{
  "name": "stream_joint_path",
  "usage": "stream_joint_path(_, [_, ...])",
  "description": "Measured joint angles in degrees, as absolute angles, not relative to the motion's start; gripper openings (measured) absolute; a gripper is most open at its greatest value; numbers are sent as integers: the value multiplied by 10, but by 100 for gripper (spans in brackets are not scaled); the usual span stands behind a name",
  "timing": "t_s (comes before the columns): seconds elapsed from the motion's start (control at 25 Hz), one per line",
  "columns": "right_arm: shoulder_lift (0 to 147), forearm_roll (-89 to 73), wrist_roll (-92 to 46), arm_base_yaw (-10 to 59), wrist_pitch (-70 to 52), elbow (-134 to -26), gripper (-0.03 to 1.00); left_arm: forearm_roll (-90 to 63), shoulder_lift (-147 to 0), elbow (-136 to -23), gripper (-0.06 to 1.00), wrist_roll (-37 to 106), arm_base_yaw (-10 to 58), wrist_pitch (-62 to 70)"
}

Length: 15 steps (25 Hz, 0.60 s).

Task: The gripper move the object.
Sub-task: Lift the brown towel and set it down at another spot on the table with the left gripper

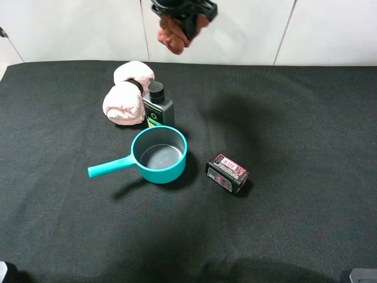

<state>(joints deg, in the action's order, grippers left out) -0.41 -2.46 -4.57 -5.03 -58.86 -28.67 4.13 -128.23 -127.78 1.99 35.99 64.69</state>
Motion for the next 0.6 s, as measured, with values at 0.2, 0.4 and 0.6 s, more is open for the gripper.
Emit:
stream_joint_path(0.2, [-4,-25,-46,-50,-589,-287,69,41,-1297,-1278,39,20,399,647])
stream_joint_path(0.4, [-4,-25,-46,-50,-589,-287,69,40,-1302,-1278,39,33,442,642])
stream_joint_path(0.6, [-4,-25,-46,-50,-589,-287,69,20,-1303,-1278,39,47,485,638])
